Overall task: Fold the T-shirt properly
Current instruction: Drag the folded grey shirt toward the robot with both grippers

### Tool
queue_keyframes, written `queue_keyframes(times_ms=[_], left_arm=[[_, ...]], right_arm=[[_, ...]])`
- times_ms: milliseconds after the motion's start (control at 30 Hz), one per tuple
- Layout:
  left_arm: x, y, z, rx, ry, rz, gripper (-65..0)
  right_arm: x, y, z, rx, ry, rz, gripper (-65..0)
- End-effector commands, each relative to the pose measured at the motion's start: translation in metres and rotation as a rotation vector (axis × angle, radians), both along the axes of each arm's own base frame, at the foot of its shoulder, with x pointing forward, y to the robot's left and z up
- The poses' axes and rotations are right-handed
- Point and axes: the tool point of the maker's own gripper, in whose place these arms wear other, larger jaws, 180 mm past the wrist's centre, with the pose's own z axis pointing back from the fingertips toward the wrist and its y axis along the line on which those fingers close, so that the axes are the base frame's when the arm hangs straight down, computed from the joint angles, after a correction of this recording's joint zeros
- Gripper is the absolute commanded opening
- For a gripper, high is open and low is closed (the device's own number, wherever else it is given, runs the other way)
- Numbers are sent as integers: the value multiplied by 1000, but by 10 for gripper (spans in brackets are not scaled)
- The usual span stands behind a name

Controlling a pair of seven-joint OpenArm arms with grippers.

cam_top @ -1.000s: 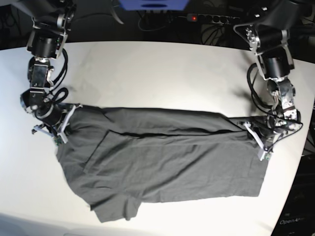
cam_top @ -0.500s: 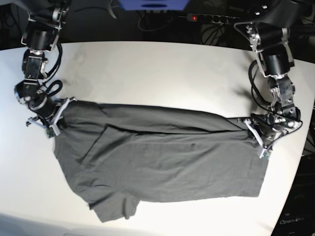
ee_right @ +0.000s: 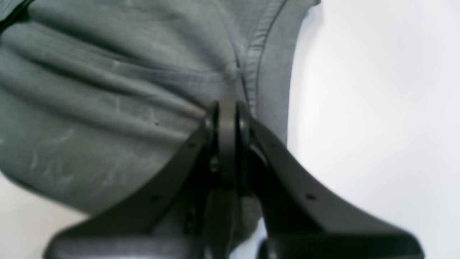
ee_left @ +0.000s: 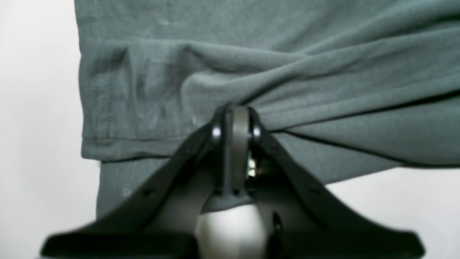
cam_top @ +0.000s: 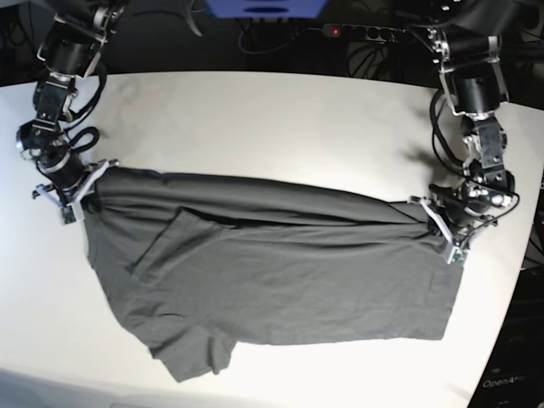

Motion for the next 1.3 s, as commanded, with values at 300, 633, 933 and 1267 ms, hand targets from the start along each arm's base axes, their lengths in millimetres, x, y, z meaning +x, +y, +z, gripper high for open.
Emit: queue_keyframes(times_ms=[300,633,933,1267], left_arm=[[-99,0,-53,120,361,-56,-622],[-127,-28,-41,179,356,-156,-622],[-147,-41,-53,155,396,-166,-623],[-171,-59,-59,120,420,-177,-623]], right_arm=[[-31,-15,-21,-69,120,-12,-641],[-51,-19,-30,-79,160,-11,-641],[-92,-30,-46,-96,240,-17,-641],[-126,-43,-50,-59,242,-98,-641]])
